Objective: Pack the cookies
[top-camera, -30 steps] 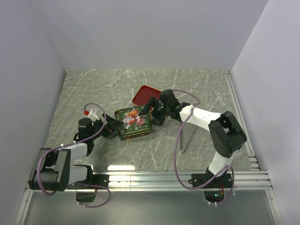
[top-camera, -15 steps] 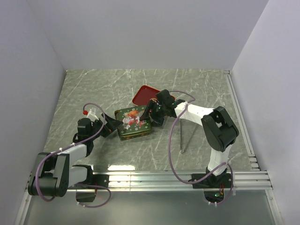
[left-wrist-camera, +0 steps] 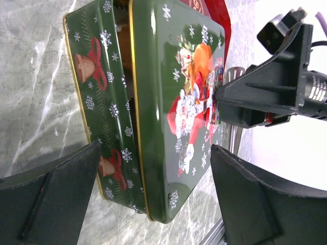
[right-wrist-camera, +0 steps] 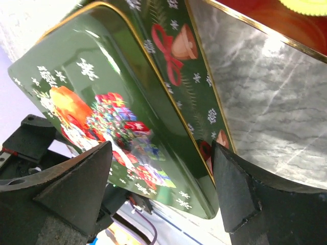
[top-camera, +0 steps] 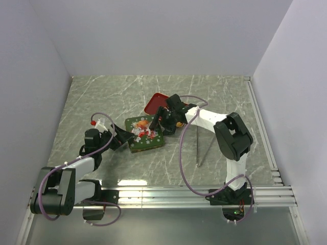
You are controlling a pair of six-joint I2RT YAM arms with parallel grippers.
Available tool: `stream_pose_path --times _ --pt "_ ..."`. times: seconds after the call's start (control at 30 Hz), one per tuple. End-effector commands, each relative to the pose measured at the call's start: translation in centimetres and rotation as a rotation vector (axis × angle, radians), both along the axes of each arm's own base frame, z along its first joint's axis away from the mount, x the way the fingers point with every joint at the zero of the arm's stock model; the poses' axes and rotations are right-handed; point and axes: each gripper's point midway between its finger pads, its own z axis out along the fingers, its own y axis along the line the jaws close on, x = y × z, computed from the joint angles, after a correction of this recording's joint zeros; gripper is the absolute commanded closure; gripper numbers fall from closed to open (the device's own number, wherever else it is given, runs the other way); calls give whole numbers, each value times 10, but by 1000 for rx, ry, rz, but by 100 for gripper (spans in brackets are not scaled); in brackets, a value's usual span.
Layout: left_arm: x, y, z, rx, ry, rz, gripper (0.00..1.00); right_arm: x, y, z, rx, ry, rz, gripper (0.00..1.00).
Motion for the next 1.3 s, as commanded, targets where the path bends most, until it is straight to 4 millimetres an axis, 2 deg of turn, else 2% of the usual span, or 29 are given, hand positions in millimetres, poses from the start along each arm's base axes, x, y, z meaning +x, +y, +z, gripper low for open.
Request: stream_pose_path --times 0.0,0.23,0.57,0.6,0.8,0.9,0.97,1.1,1.27 --pt "12 2 17 15 -70 1 6 7 12 13 7 -36 18 16" --pt "12 1 15 11 -62 -2 6 18 23 21 14 -44 21 16" --pt "15 6 5 34 -4 29 7 23 30 18 10 -26 17 16" --pt "15 9 -2 44 29 45 9 24 31 18 10 -27 18 16" --pt "31 16 -2 83 81 88 16 29 34 17 -1 -24 15 16" --pt "36 20 -9 105 134 105 22 30 33 18 -4 -28 17 15" --pt "36 23 -22 133 193 114 25 31 31 16 -12 -26 15 14" --pt "41 27 -33 167 255 120 28 38 22 24 -22 -49 1 13" --pt "44 31 -38 191 281 130 28 59 -12 40 -61 -97 -45 10"
